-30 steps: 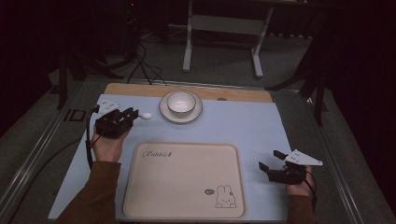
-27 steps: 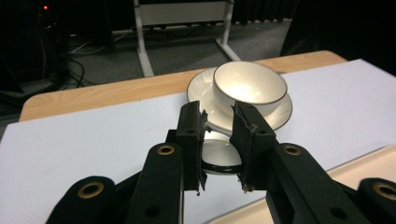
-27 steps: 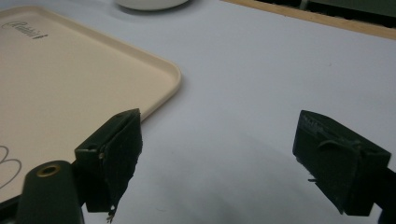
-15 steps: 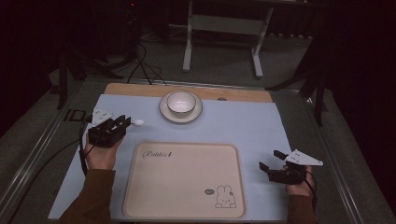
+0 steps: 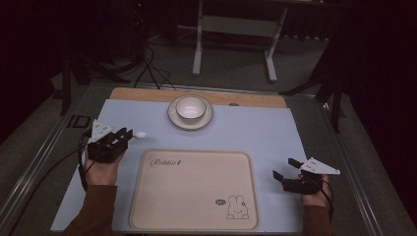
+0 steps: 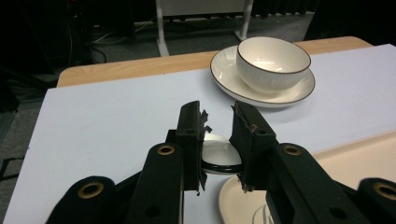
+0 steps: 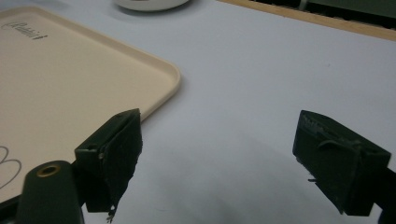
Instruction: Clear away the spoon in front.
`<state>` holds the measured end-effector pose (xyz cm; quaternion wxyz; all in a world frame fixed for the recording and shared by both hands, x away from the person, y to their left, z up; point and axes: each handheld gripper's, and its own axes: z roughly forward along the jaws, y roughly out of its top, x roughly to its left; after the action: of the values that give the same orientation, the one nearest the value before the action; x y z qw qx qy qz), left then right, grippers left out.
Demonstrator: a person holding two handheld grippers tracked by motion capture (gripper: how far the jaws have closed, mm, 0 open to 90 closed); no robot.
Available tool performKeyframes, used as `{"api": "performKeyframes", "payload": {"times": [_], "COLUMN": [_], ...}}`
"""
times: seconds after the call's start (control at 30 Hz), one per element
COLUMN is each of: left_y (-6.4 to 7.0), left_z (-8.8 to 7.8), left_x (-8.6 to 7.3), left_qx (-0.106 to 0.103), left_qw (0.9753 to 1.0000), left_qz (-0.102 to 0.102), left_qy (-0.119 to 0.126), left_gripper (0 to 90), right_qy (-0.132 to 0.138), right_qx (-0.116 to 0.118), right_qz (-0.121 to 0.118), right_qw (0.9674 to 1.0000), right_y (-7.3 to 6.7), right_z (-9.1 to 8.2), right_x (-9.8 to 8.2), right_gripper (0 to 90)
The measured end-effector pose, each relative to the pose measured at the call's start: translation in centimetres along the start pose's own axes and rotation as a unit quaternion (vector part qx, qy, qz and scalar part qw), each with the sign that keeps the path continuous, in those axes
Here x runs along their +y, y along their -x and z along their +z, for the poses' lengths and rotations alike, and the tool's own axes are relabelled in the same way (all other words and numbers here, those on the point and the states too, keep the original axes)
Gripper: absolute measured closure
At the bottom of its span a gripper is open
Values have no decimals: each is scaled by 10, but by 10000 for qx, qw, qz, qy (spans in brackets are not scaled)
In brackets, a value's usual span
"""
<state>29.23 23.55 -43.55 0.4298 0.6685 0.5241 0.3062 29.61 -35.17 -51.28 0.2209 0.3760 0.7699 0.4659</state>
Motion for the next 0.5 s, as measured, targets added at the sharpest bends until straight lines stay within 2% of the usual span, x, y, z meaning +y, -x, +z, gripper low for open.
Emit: {"api": "performKeyframes", "payload": {"times": [0.27, 0.5], "left_y": [-2, 1], "left_z": [-6, -5], "left_x": [-11, -21], "left_qx": [100, 47], "left_qw": [9999, 9999], "left_qz": [-18, -79], "left_qy": [-58, -137], "left_gripper": [735, 736], "right_qy": [8, 1], "right_qx": [-4, -3], "right_qz": [1, -4], "right_qw": [10000, 10000], "right_y": [0, 1], "right_z": [0, 0], "right_x": [0, 0], "right_gripper": [155, 155]}}
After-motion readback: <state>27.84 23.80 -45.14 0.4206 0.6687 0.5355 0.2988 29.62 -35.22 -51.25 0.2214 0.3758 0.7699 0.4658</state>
